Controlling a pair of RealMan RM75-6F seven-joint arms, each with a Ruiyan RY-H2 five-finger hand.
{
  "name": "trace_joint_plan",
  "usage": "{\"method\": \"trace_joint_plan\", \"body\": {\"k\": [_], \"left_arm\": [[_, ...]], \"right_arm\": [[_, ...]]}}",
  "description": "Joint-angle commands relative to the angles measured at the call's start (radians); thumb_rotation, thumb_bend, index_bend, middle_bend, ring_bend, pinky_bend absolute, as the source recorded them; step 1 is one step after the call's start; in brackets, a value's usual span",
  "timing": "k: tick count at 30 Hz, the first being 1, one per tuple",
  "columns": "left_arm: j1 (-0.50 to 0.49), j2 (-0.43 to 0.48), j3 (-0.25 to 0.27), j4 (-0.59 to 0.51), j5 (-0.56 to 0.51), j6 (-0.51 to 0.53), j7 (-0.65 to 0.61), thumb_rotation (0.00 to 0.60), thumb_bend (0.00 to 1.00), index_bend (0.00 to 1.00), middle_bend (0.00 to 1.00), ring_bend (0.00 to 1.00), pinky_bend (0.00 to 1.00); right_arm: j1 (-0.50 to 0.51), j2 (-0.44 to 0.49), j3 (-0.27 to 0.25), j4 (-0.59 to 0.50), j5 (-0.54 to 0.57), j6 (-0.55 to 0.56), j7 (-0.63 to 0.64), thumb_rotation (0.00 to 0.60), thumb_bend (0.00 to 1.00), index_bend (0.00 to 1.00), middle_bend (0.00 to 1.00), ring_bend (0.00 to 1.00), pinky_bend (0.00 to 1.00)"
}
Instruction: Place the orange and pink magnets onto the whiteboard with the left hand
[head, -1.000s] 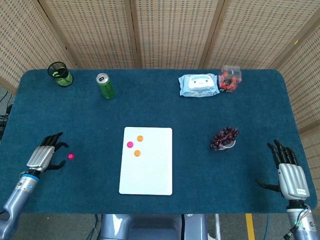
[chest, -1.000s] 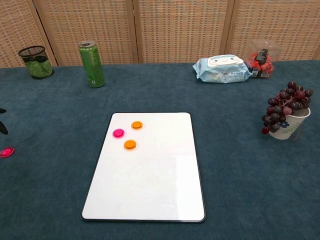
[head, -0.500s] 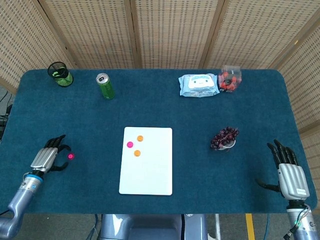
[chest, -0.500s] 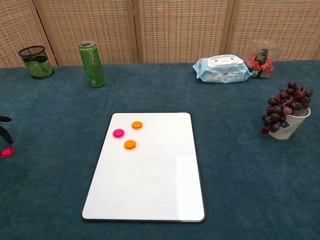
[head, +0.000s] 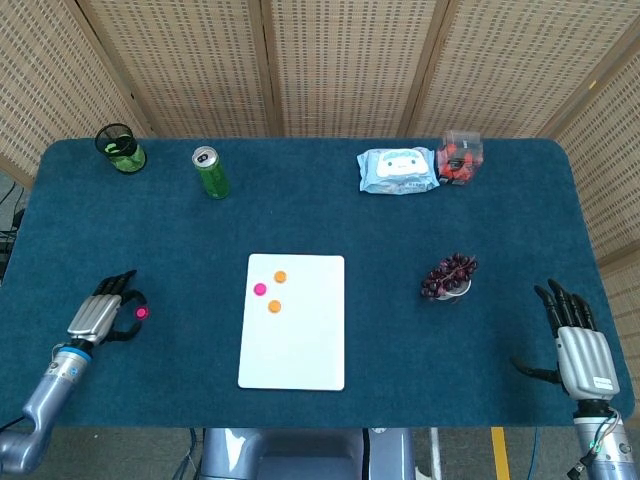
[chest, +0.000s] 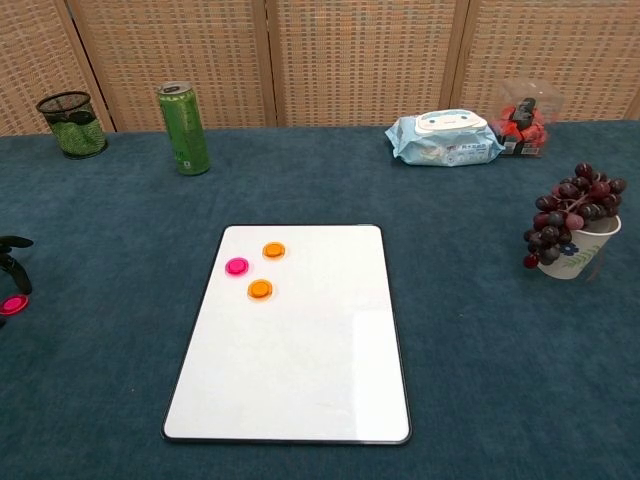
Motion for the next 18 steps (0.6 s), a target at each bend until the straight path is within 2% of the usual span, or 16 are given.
{"method": "trace_joint_plan", "body": {"k": [1, 8, 18], "left_arm": [[-0.001, -0.004, -0.001, 0.0, 0.002, -0.005, 0.001, 0.6, 0.35, 0.4, 0.0, 0.0, 0.0], [-0.001, -0.01, -0.006, 0.004, 0.0, -0.01, 0.008, 0.6, 0.37, 0.61, 0.0, 0.0, 0.0], [0.007, -0.011, -0.012, 0.005, 0.004, 0.002, 0.006, 0.6, 0.37, 0.69, 0.0, 0.0, 0.0]], "right_arm": [[0.0, 0.0, 0.0, 0.0, -0.001, 0.001, 0.0, 0.6, 0.0, 0.0, 0.0, 0.0, 0.0], [-0.001, -0.001, 0.0, 0.0, -0.001, 0.001, 0.001, 0.6, 0.0, 0.0, 0.0, 0.0, 0.0], [-0.001, 0.0, 0.0, 0.0, -0.001, 0.001, 0.003, 0.6, 0.0, 0.0, 0.0, 0.0, 0.0]]}}
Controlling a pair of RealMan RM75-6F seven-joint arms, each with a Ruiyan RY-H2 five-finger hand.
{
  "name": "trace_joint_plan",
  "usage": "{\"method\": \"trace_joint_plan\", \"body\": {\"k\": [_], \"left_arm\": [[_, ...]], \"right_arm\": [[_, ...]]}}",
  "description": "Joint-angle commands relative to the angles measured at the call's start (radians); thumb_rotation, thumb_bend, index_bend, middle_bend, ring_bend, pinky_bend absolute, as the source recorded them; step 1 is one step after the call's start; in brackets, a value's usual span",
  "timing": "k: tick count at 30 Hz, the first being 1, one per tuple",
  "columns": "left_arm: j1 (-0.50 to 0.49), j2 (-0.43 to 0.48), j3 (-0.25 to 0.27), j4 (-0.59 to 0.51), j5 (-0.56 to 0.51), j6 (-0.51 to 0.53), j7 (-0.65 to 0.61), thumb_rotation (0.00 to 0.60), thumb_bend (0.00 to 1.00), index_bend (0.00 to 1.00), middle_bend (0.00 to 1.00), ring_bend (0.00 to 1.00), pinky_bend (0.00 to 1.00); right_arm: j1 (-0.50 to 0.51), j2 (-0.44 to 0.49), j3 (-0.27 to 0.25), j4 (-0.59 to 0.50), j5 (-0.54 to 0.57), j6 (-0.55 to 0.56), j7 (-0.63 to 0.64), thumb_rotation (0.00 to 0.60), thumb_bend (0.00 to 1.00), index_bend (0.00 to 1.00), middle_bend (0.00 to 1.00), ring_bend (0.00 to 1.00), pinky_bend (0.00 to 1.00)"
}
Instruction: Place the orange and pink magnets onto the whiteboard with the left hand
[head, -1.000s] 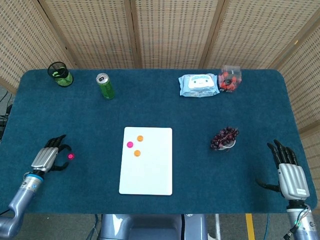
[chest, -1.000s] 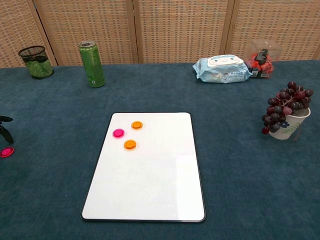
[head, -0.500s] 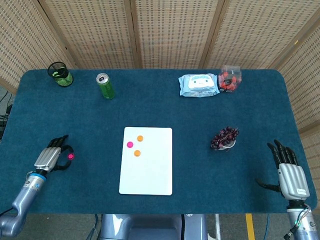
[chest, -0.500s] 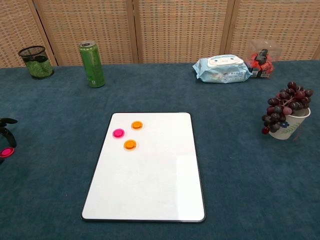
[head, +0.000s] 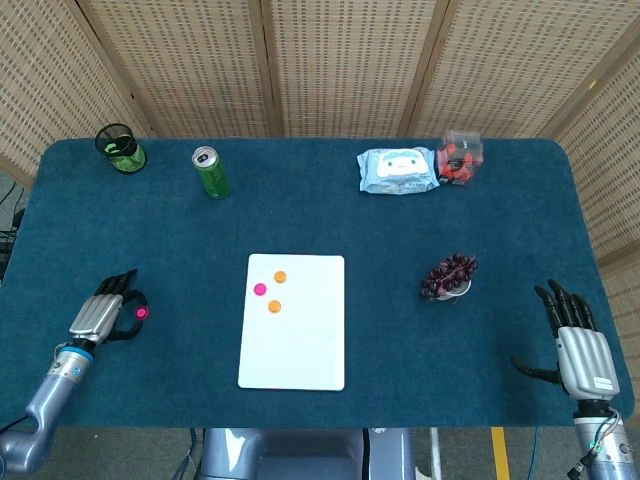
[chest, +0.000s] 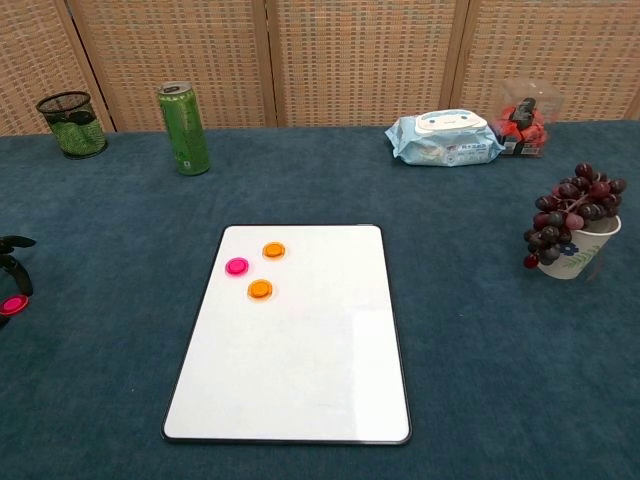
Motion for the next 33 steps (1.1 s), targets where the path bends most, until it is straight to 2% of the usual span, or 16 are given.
{"method": "trace_joint_plan", "body": {"k": [1, 11, 23, 33], "left_arm": [[0.001, 0.0, 0.0, 0.0, 0.002, 0.003, 0.0, 0.6, 0.37, 0.69, 0.0, 0.0, 0.0], [0.003, 0.002, -0.006, -0.004, 0.008, 0.012, -0.008, 0.6, 0.37, 0.73, 0.0, 0.0, 0.0], [0.002, 0.012, -0.017, -0.02, 0.009, 0.022, -0.003, 0.6, 0.38, 0.74, 0.0, 0.0, 0.0], [-0.044, 0.062, -0.061, -0.118, 0.019, 0.039, 0.047, 0.6, 0.37, 0.74, 0.0, 0.0, 0.0]], "right_arm": [[0.0, 0.0, 0.0, 0.0, 0.0, 0.0, 0.0, 0.6, 0.0, 0.0, 0.0, 0.0, 0.0], [0.0, 0.0, 0.0, -0.002, 0.002, -0.002, -0.001, 0.6, 0.0, 0.0, 0.0, 0.0, 0.0], [0.0, 0.001, 0.0, -0.002, 0.003, -0.002, -0.001, 0.6, 0.0, 0.0, 0.0, 0.0, 0.0], [0.001, 0.001, 0.0, -0.003, 0.003, -0.003, -0.002, 0.6, 0.0, 0.0, 0.0, 0.0, 0.0]]}}
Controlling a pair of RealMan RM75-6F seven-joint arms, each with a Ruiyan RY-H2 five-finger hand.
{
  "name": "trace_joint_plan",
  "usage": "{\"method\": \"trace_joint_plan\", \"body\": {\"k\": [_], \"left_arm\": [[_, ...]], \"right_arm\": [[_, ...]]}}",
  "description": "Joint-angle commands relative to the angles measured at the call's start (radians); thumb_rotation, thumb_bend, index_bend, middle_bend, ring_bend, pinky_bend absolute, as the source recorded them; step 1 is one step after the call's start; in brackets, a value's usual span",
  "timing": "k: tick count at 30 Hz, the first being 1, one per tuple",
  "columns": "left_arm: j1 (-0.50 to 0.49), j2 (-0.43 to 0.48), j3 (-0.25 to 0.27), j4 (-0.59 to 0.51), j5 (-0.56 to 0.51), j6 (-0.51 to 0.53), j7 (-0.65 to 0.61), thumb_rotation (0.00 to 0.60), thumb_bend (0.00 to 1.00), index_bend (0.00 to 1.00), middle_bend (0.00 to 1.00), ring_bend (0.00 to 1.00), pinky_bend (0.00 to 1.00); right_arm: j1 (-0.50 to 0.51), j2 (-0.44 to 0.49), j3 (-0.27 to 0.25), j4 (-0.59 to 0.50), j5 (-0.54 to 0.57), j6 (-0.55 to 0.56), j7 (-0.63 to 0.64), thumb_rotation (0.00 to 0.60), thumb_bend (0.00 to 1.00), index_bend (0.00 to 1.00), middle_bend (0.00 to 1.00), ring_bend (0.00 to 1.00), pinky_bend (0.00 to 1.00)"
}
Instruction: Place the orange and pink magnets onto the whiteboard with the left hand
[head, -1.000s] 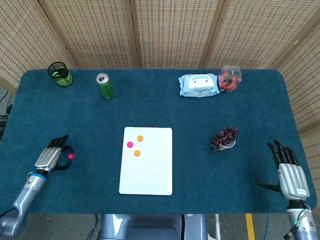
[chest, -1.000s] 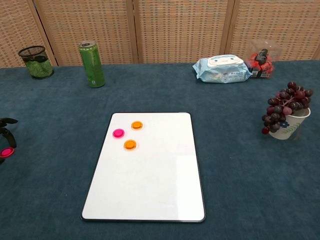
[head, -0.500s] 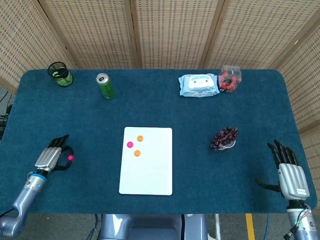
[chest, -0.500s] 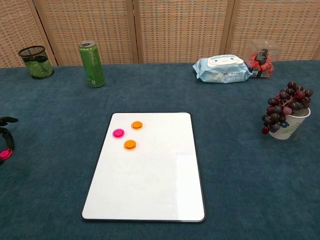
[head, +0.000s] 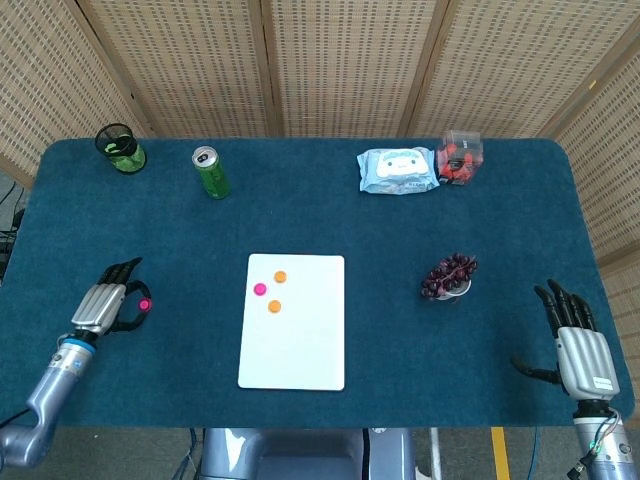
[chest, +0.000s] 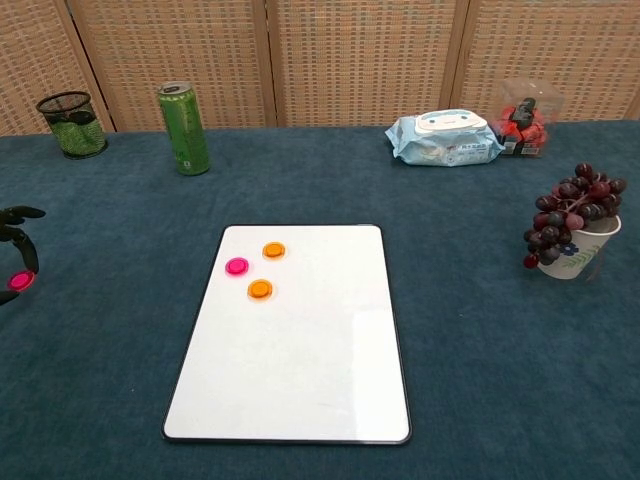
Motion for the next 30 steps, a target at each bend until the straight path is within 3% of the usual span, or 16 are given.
{"method": "trace_joint_plan", "body": {"k": [1, 9, 15, 24, 30], "left_arm": [[-0.032, 0.023, -0.023, -0.053, 0.006, -0.001, 0.037, 0.6, 0.37, 0.74, 0.0, 0.0, 0.0], [-0.168, 0.034, -0.116, -0.223, -0.03, -0.084, 0.196, 0.6, 0.37, 0.74, 0.0, 0.0, 0.0], [-0.268, -0.016, -0.18, -0.314, -0.12, -0.166, 0.333, 0.6, 0.36, 0.74, 0.0, 0.0, 0.0], [-0.376, -0.143, -0.207, -0.296, -0.287, -0.256, 0.496, 0.6, 0.36, 0.74, 0.0, 0.0, 0.0], [-0.432, -0.238, -0.209, -0.221, -0.37, -0.268, 0.569, 0.6, 0.36, 0.74, 0.0, 0.0, 0.0]], "right_arm": [[0.0, 0.0, 0.0, 0.0, 0.0, 0.0, 0.0, 0.6, 0.0, 0.0, 0.0, 0.0, 0.0], [0.0, 0.0, 0.001, -0.001, 0.002, -0.001, 0.0, 0.6, 0.0, 0.0, 0.0, 0.0, 0.0], [0.001, 0.002, 0.001, 0.0, 0.005, -0.004, 0.006, 0.6, 0.0, 0.0, 0.0, 0.0, 0.0], [0.002, 0.004, 0.0, 0.004, 0.0, -0.007, 0.011, 0.6, 0.0, 0.0, 0.0, 0.0, 0.0], [0.003, 0.005, -0.001, 0.005, 0.0, -0.009, 0.016, 0.6, 0.0, 0.0, 0.0, 0.0, 0.0]]}}
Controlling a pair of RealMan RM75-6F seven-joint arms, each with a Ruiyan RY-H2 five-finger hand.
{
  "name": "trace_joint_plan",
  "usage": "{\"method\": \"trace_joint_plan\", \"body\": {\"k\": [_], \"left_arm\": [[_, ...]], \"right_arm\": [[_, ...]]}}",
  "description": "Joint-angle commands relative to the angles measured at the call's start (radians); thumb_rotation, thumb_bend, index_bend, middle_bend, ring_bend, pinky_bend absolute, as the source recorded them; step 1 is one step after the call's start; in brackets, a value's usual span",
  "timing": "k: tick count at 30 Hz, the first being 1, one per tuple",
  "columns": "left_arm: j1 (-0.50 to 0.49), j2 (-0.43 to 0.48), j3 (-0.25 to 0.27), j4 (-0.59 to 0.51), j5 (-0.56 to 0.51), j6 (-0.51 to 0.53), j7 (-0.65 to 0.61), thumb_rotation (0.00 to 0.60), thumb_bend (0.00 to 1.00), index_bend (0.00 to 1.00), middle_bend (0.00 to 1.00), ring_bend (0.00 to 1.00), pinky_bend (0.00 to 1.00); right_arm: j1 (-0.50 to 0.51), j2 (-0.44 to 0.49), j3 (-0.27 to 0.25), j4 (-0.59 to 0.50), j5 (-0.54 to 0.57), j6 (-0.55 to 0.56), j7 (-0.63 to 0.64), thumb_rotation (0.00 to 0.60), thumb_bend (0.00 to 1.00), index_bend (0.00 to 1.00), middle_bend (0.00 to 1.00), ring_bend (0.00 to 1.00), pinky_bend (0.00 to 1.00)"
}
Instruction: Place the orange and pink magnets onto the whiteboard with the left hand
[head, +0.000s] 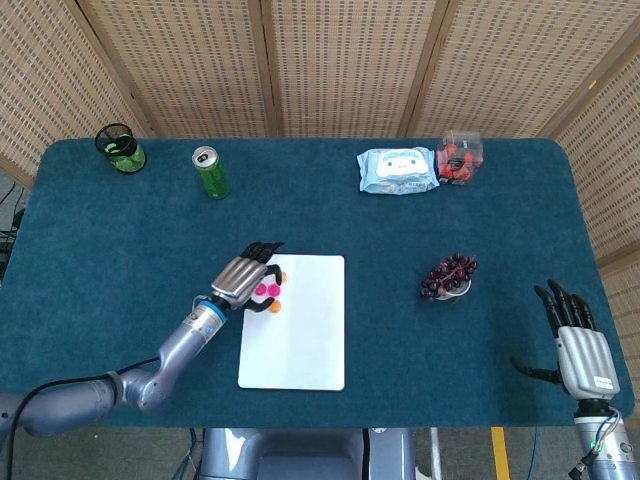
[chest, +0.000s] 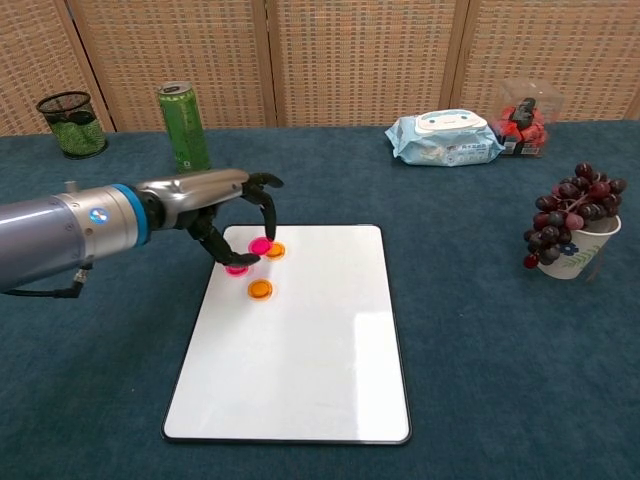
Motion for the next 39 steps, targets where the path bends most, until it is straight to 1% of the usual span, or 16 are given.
{"method": "trace_joint_plan", "body": {"k": [1, 9, 21, 30, 36, 39], "left_arm": [[-0.037, -0.055, -0.004, 0.05, -0.047, -0.006, 0.04, 0.6, 0.36, 0.74, 0.0, 0.0, 0.0], [-0.087, -0.128, -0.014, 0.134, -0.11, -0.005, 0.094, 0.6, 0.36, 0.74, 0.0, 0.0, 0.0], [-0.13, -0.182, -0.009, 0.196, -0.155, -0.012, 0.127, 0.6, 0.35, 0.74, 0.0, 0.0, 0.0], [-0.144, -0.193, -0.005, 0.217, -0.174, -0.014, 0.129, 0.6, 0.35, 0.74, 0.0, 0.0, 0.0], [-0.15, -0.205, -0.002, 0.237, -0.175, -0.028, 0.11, 0.6, 0.34, 0.74, 0.0, 0.0, 0.0], [-0.153, -0.209, 0.0, 0.247, -0.177, -0.03, 0.107, 0.6, 0.34, 0.69, 0.0, 0.0, 0.0]], "right_arm": [[0.0, 0.0, 0.0, 0.0, 0.001, -0.001, 0.001, 0.6, 0.0, 0.0, 0.0, 0.0, 0.0], [0.001, 0.002, 0.0, -0.001, 0.002, -0.004, 0.006, 0.6, 0.0, 0.0, 0.0, 0.0, 0.0], [0.002, 0.004, 0.0, -0.003, 0.005, -0.007, 0.01, 0.6, 0.0, 0.0, 0.0, 0.0, 0.0], [0.002, 0.006, 0.0, -0.003, 0.005, -0.009, 0.017, 0.6, 0.0, 0.0, 0.0, 0.0, 0.0], [0.002, 0.005, 0.0, -0.004, 0.007, -0.009, 0.016, 0.6, 0.0, 0.0, 0.0, 0.0, 0.0], [0.002, 0.005, 0.001, -0.004, 0.008, -0.009, 0.016, 0.6, 0.0, 0.0, 0.0, 0.0, 0.0]]}}
